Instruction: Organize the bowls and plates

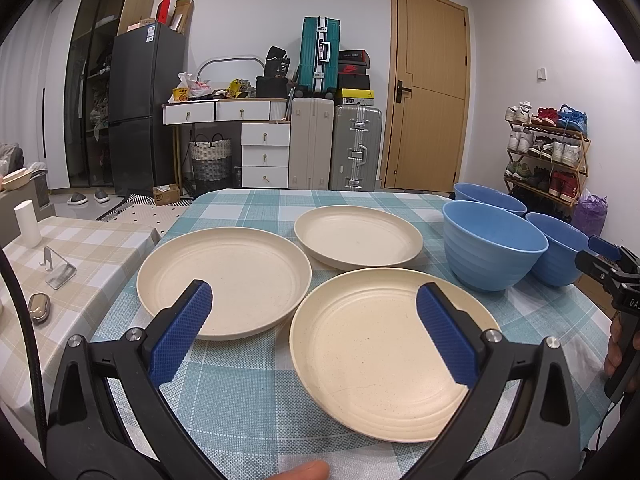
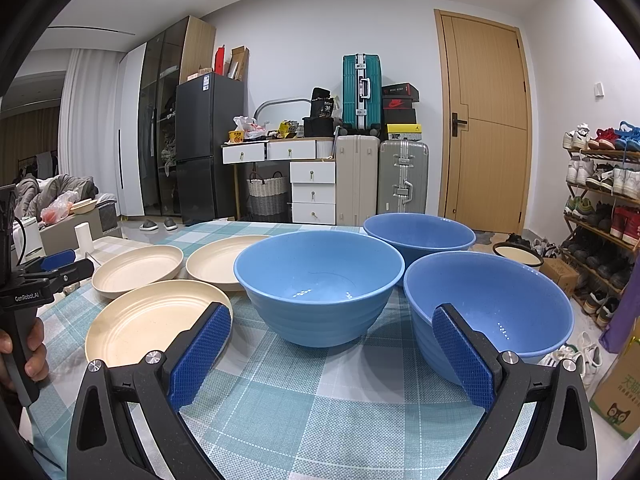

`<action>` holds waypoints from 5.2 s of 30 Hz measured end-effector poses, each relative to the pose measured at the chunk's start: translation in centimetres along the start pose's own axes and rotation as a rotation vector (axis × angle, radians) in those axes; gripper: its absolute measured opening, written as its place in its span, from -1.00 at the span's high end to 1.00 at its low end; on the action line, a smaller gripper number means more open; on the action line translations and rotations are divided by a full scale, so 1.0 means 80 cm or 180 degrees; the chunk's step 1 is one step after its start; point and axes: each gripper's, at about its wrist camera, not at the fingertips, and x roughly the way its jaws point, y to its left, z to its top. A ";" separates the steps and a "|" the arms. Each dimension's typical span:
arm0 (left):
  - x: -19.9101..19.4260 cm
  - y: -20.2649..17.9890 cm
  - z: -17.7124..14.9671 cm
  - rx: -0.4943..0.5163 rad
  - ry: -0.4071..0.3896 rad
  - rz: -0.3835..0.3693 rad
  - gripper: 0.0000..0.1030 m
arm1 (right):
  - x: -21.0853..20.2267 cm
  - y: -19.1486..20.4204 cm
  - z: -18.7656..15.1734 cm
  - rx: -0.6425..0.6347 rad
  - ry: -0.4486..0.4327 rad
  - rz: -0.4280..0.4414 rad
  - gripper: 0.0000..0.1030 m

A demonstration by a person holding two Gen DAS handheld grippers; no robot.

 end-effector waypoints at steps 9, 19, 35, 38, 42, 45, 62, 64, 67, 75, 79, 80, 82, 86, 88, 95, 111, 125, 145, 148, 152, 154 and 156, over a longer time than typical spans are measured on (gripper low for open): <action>0.000 0.000 0.000 -0.0001 0.0001 -0.0001 -0.98 | 0.000 0.000 0.000 -0.0001 0.0001 -0.0002 -1.00; 0.000 0.000 0.000 -0.0003 0.0001 -0.0003 -0.98 | 0.001 0.000 0.000 0.0003 0.0016 -0.0013 -1.00; -0.005 0.011 -0.006 -0.0064 -0.0023 0.0054 -0.98 | 0.003 -0.004 -0.003 0.0040 0.0048 -0.0054 -0.99; -0.004 0.014 -0.006 -0.0084 -0.0038 0.0046 -0.98 | 0.005 -0.003 -0.002 0.0042 0.0072 -0.0066 -0.99; -0.007 0.014 -0.005 -0.0095 -0.0027 0.0026 -0.98 | 0.004 -0.003 -0.002 0.0063 0.0089 -0.0067 -0.99; -0.009 0.014 -0.003 -0.0107 -0.0003 0.0029 -0.98 | 0.005 -0.003 0.005 0.0122 0.0086 -0.0009 -0.99; -0.033 0.042 0.033 -0.0259 0.0172 0.0303 -0.98 | 0.016 0.046 0.058 0.0053 0.0289 0.0324 -0.99; -0.033 0.044 0.038 -0.0254 0.0193 0.0319 -0.98 | 0.021 0.053 0.067 0.0009 0.0317 0.0320 -0.99; -0.033 0.049 0.049 -0.0270 0.0211 0.0351 -0.98 | 0.033 0.067 0.079 -0.0020 0.0367 0.0419 -0.99; -0.024 0.057 0.077 -0.0275 0.0307 0.0430 -0.98 | 0.056 0.094 0.110 -0.0039 0.0431 0.0576 -0.99; -0.013 0.069 0.086 -0.0293 0.0370 0.0484 -0.98 | 0.066 0.107 0.122 -0.0046 0.0471 0.0601 -0.99; -0.011 0.071 0.087 -0.0307 0.0378 0.0489 -0.98 | 0.070 0.111 0.125 -0.0057 0.0491 0.0600 -0.99; -0.004 0.076 0.090 -0.0336 0.0393 0.0497 -0.98 | 0.077 0.120 0.128 -0.0071 0.0526 0.0640 -0.99; 0.009 0.086 0.094 -0.0365 0.0450 0.0522 -0.98 | 0.093 0.139 0.134 -0.0088 0.0606 0.0710 -0.99; 0.019 0.092 0.097 -0.0381 0.0504 0.0509 -0.98 | 0.101 0.148 0.137 -0.0102 0.0637 0.0745 -0.99; 0.040 0.110 0.098 -0.0529 0.0589 0.0488 -0.98 | 0.128 0.173 0.148 -0.0139 0.0692 0.0829 -0.99; 0.108 0.178 0.089 -0.0739 0.0902 0.0702 -0.98 | 0.203 0.231 0.148 -0.0262 0.0942 0.0998 -0.99; 0.152 0.219 0.058 -0.0924 0.1205 0.0704 -0.98 | 0.267 0.274 0.135 -0.0362 0.1263 0.1062 -0.93; 0.187 0.240 0.021 -0.1034 0.1573 0.0777 -0.98 | 0.347 0.303 0.083 -0.0327 0.1759 0.1240 -0.26; 0.190 0.250 0.014 -0.1148 0.1627 0.0757 -0.98 | 0.356 0.308 0.078 -0.0330 0.1825 0.1239 -0.24; 0.190 0.254 0.010 -0.1161 0.1639 0.0696 -0.79 | 0.364 0.313 0.073 -0.0353 0.1862 0.1216 -0.13; 0.191 0.253 0.009 -0.1157 0.1644 0.0671 -0.70 | 0.367 0.315 0.074 -0.0368 0.1867 0.1171 -0.11; 0.192 0.252 0.009 -0.1141 0.1651 0.0646 -0.62 | 0.365 0.317 0.077 -0.0379 0.1843 0.1115 -0.05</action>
